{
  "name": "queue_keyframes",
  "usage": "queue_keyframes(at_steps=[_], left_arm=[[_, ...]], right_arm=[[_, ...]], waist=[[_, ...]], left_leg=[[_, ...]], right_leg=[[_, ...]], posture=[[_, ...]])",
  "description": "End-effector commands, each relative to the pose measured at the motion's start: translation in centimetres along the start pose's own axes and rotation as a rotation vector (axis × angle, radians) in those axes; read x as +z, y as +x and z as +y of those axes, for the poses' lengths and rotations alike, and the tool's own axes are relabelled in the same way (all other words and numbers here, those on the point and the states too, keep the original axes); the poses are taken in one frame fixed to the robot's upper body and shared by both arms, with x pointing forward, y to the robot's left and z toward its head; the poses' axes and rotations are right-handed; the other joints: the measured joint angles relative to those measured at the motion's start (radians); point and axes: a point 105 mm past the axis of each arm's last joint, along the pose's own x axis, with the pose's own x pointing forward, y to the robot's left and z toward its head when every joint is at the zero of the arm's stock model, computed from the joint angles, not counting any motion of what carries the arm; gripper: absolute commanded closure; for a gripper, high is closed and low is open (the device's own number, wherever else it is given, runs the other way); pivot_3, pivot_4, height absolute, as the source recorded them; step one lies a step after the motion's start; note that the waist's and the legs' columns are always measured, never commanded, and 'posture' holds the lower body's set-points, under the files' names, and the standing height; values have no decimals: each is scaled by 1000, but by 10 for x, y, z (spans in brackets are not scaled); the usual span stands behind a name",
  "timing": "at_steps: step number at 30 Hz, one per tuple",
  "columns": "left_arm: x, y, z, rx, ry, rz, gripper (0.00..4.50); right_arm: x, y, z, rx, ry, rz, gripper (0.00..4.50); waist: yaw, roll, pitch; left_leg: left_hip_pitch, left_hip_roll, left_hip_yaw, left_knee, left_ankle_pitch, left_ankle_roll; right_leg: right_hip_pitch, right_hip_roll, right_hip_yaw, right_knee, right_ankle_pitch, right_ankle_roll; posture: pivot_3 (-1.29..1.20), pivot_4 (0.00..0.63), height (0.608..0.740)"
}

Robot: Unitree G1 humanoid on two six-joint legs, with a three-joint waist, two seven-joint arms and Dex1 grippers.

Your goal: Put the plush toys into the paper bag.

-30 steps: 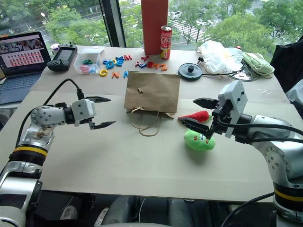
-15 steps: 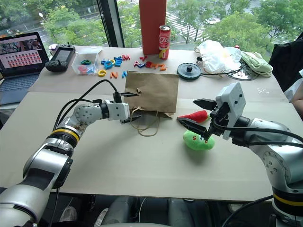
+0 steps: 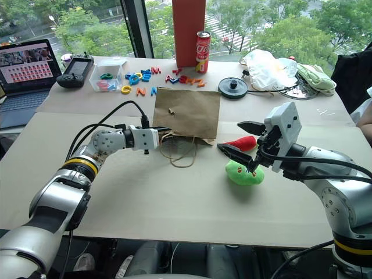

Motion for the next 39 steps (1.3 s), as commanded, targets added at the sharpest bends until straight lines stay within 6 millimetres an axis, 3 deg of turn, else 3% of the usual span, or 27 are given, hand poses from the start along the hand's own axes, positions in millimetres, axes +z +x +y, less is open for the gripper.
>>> queue_keyframes(at_steps=[1,10,20,27,31,35,39], left_arm=[[8,2,11,15,32,-22,4480],[18,-8,18,43,-53,-118,4480],[62,-57,33,66,-300,-300,4480],[70,-69,27,79,-417,-273,4480],[73,-68,25,73,-433,-270,4480],[74,-65,25,70,-444,-270,4500],[76,-63,28,73,-448,-276,4500]], right_arm=[[10,-4,1,-19,-38,-33,0],[6,2,7,-4,-33,-19,0],[-11,11,27,36,-6,29,0],[-23,38,52,65,59,37,0],[-29,49,53,32,102,46,0],[-29,62,50,-21,153,34,1025],[-30,76,51,-48,180,33,2469]], waist=[[0,0,0],[-1,0,0],[-17,0,0],[-24,1,0],[-22,1,0],[-22,1,0],[-23,1,0]], left_leg=[[0,0,0,0,0,0],[0,0,0,0,0,0],[0,3,-1,1,0,0],[6,4,-2,2,0,0],[7,3,-2,2,0,0],[7,2,-3,2,0,0],[7,2,-3,1,0,0]], right_leg=[[0,0,0,0,0,0],[0,0,0,0,0,0],[0,1,0,2,0,0],[7,2,0,2,0,0],[9,1,0,0,0,0],[10,1,0,0,0,0],[10,2,-1,0,0,0]], posture=[[0,150,739],[0,150,739],[0,150,739],[0,150,739],[0,150,739],[0,150,739],[0,150,739]])
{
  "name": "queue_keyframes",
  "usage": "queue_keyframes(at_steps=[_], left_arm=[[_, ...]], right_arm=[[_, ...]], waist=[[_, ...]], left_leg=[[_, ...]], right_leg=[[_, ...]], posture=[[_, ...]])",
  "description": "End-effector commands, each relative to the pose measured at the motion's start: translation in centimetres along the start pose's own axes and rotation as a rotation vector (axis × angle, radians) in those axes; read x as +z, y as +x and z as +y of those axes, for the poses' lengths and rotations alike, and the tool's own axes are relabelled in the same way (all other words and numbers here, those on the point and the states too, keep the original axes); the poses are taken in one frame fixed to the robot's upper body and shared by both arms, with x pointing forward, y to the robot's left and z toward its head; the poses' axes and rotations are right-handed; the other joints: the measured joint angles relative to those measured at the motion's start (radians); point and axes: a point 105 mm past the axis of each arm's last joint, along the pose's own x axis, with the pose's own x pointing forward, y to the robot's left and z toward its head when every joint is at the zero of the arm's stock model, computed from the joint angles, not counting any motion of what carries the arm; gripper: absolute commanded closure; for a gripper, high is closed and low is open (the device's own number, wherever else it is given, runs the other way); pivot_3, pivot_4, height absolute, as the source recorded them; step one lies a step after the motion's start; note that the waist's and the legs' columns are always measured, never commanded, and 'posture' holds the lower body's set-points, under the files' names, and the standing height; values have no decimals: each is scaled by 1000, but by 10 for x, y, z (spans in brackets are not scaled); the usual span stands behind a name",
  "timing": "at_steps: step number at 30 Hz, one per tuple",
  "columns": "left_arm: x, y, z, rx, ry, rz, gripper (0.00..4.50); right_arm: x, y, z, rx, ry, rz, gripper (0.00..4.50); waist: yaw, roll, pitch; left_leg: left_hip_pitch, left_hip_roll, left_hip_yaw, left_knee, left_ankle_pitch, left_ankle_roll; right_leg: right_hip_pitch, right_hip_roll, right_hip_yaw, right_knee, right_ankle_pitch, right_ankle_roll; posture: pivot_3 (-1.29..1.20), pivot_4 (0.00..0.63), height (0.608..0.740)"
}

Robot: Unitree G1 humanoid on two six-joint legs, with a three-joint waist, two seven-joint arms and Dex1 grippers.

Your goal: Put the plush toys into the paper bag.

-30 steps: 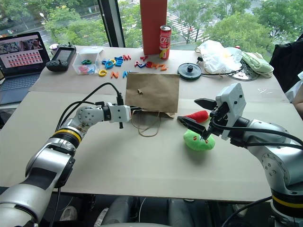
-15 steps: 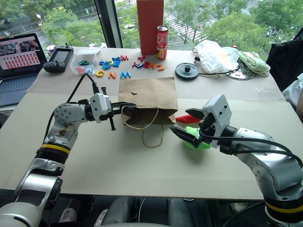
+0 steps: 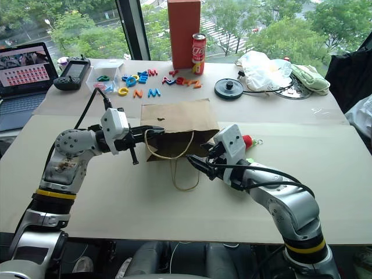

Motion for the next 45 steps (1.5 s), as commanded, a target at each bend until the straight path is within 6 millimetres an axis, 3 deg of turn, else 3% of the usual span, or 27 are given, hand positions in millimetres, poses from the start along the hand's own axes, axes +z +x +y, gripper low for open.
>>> queue_keyframes(at_steps=[1,6,13,15,23,30,33,37,42,45], left_arm=[[19,1,7,16,41,-51,4500],[24,5,8,17,30,-69,4500],[32,9,8,33,-9,-100,4500],[35,10,12,65,-46,-117,4500],[49,9,24,146,-163,-180,4500],[56,7,28,165,-203,-200,4500],[53,7,27,163,-207,-189,4500],[44,7,23,157,-203,-155,4500],[36,8,22,169,-211,-117,4500],[29,8,23,181,-218,-90,4500]], right_arm=[[6,11,-1,-34,-6,-19,2793],[-1,39,-9,-126,-16,3,4434],[-18,63,-20,-261,-120,76,4434],[-31,67,-20,-287,-189,124,4434],[-62,69,-16,-269,-246,240,4434],[-73,69,-11,-237,-256,285,4434],[-71,69,-11,-237,-259,282,4434],[-52,68,-14,-249,-241,218,4434],[-6,52,-9,-201,-86,55,4434],[10,40,-6,-172,-34,11,4434]], waist=[[0,0,0],[-2,0,0],[-1,0,0],[-1,0,0],[-3,0,0],[-4,0,0],[-4,0,0],[-4,0,0],[-2,0,0],[-2,0,0]], left_leg=[[0,0,0,0,0,0],[0,0,0,0,0,0],[-1,0,0,0,0,0],[-2,0,0,0,0,0],[-3,0,0,0,0,0],[-3,0,0,0,0,0],[-3,0,0,0,0,0],[-2,0,0,0,0,0],[-4,0,0,0,0,0],[-4,1,-1,-1,0,0]], right_leg=[[0,0,0,0,0,0],[0,0,0,0,0,0],[-1,0,0,0,0,0],[-2,0,0,0,0,0],[-4,0,0,1,0,0],[-4,0,0,1,0,0],[-3,0,0,1,0,0],[-3,0,0,1,0,0],[-4,0,0,1,0,0],[-4,0,0,1,0,0]], posture=[[0,150,739],[0,150,739],[0,150,739],[0,150,739],[0,150,739],[0,150,739],[0,150,739],[0,150,739],[0,150,739],[0,150,739]])
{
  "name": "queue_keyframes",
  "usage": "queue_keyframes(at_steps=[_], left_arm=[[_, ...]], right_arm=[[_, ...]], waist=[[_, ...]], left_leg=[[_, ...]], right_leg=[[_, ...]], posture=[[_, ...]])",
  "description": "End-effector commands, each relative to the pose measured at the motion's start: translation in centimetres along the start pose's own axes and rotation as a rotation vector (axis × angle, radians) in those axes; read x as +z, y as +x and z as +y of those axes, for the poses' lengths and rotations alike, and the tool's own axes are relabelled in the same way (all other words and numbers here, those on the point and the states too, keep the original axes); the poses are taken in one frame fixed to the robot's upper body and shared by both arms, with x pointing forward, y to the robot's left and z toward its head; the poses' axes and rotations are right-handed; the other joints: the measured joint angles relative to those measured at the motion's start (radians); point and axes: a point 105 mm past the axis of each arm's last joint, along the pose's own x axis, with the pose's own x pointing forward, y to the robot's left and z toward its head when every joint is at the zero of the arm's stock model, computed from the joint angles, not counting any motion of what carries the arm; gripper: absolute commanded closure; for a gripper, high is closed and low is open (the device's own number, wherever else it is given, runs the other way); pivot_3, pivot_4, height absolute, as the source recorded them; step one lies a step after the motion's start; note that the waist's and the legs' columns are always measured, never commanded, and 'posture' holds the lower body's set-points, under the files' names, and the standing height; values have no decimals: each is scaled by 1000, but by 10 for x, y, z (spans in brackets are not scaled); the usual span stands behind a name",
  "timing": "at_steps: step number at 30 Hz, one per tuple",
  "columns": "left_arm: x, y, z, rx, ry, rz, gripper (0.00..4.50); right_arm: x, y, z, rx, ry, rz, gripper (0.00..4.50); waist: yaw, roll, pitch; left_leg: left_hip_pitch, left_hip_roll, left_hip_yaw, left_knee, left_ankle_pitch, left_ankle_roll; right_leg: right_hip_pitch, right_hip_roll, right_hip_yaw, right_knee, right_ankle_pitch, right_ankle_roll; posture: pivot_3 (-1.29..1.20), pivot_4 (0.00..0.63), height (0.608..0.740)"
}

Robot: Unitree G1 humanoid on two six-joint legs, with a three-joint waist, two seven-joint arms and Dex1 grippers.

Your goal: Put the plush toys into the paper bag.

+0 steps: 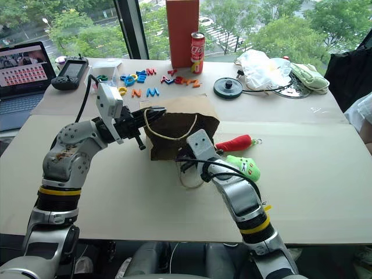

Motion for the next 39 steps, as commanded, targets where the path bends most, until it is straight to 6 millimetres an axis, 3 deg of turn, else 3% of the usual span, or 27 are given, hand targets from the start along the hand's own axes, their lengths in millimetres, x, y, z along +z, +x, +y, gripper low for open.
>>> queue_keyframes(at_steps=[1,3,6,10,13,17,25,29,36,39], left_arm=[[2,-1,3,17,36,11,4500],[1,-1,3,18,36,12,4500],[1,0,4,21,36,13,4500],[-1,-1,5,25,37,19,4500],[-2,-1,4,22,38,21,4500],[-2,0,4,19,39,21,4500],[-1,2,3,10,45,20,4500],[-2,2,3,12,46,21,4500],[-1,0,5,23,53,23,4500],[-1,-1,5,26,55,23,4500]], right_arm=[[30,-21,-3,33,55,-90,4434],[36,-29,-8,32,64,-102,4434],[40,-44,-23,1,69,-104,3711],[41,-63,-52,-65,51,-84,2413],[34,-73,-86,-183,11,-19,1317],[3,-70,-120,-313,-177,167,23],[-22,-45,-143,-292,-324,283,23],[-31,-37,-149,-287,-288,312,23],[-50,-28,-136,-187,-94,342,23],[-51,-27,-133,-174,-77,333,686]], waist=[[0,0,0],[0,0,0],[1,0,0],[3,0,0],[2,0,0],[-1,0,0],[-2,0,0],[0,0,0],[0,0,0],[-2,0,0]], left_leg=[[0,0,0,0,0,0],[0,0,0,0,0,0],[0,0,0,0,0,0],[0,-1,0,0,0,0],[0,-2,1,-1,0,0],[0,-2,1,-1,0,0],[0,-2,2,-1,0,0],[0,-2,2,-1,0,0],[0,-2,1,-1,0,0],[0,-2,1,-1,0,0]], right_leg=[[0,0,0,0,0,0],[0,0,0,0,0,0],[0,0,0,0,0,0],[0,-1,0,-1,0,0],[0,-1,0,-1,0,0],[0,-1,0,-1,0,0],[-1,0,2,-2,0,0],[-1,0,2,-2,0,0],[-1,0,1,-2,0,0],[0,0,1,-2,0,0]], posture=[[0,150,739],[0,150,739],[0,150,739],[0,150,739],[0,150,739],[0,150,739],[0,150,739],[0,150,739],[0,150,739],[0,150,739]])
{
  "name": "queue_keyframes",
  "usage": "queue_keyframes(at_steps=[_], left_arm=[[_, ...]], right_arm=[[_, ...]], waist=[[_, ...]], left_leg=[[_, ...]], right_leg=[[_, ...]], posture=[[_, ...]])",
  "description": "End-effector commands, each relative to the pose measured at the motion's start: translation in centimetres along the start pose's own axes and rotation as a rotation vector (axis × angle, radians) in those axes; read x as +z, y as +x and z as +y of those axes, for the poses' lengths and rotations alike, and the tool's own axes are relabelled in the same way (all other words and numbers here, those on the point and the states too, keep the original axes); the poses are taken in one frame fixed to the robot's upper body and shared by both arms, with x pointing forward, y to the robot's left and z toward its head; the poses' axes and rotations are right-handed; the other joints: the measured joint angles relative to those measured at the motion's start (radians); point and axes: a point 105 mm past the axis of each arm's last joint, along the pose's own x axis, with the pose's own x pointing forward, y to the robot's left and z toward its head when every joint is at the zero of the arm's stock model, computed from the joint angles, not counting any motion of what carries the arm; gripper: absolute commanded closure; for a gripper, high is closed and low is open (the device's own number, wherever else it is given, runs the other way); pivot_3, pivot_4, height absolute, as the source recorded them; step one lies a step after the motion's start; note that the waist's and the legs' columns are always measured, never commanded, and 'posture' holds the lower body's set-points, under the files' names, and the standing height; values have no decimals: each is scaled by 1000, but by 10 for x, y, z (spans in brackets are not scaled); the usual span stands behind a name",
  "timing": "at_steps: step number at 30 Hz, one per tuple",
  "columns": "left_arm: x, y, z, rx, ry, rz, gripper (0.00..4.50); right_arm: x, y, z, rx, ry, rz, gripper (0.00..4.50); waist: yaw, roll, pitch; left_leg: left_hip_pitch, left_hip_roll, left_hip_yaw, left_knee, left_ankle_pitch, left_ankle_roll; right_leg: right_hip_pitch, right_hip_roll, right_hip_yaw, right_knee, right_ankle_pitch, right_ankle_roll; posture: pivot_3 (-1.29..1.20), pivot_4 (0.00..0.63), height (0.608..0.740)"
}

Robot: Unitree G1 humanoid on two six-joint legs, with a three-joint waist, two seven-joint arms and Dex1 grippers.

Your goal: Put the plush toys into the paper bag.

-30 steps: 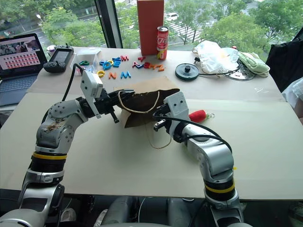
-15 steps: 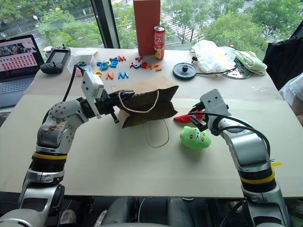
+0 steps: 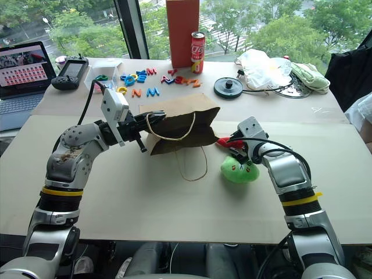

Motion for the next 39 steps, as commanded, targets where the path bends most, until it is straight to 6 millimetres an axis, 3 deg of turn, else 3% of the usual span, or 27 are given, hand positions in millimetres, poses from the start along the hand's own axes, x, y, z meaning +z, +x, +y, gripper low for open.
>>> queue_keyframes(at_steps=[1,9,19,23,26,32,39], left_arm=[[12,-2,2,9,41,-36,4500],[12,-2,2,13,40,-35,4500],[11,-1,3,15,37,-34,4500],[11,0,7,27,30,-36,4500],[11,1,7,25,20,-42,4500],[12,3,8,19,13,-45,4500],[15,7,7,0,15,-53,4500]], right_arm=[[6,-1,3,28,32,-29,1068],[15,-4,-5,-16,39,-68,3735],[32,-30,-28,-119,12,-143,3735],[67,-80,-30,-99,-11,-285,3735],[71,-100,-1,28,-92,-301,3735],[73,-115,49,216,-170,-294,3735],[83,-92,80,249,-93,-287,3735]], waist=[[-2,0,0],[-1,0,0],[1,0,0],[6,1,0],[7,1,0],[0,1,0],[0,1,0]], left_leg=[[0,0,0,0,0,0],[0,0,0,0,0,0],[-1,0,0,0,0,0],[-3,0,0,0,0,0],[-4,1,0,-1,0,0],[-3,1,-1,0,0,0],[-2,0,-1,0,0,0]], right_leg=[[0,0,0,0,0,0],[0,0,0,0,0,0],[-1,0,0,0,0,0],[-4,-1,0,1,0,0],[-5,-1,0,1,0,0],[-4,0,1,1,0,0],[-4,0,1,2,0,0]], posture=[[0,150,739],[0,150,739],[0,150,739],[0,150,739],[0,150,739],[0,150,739],[0,150,739]])
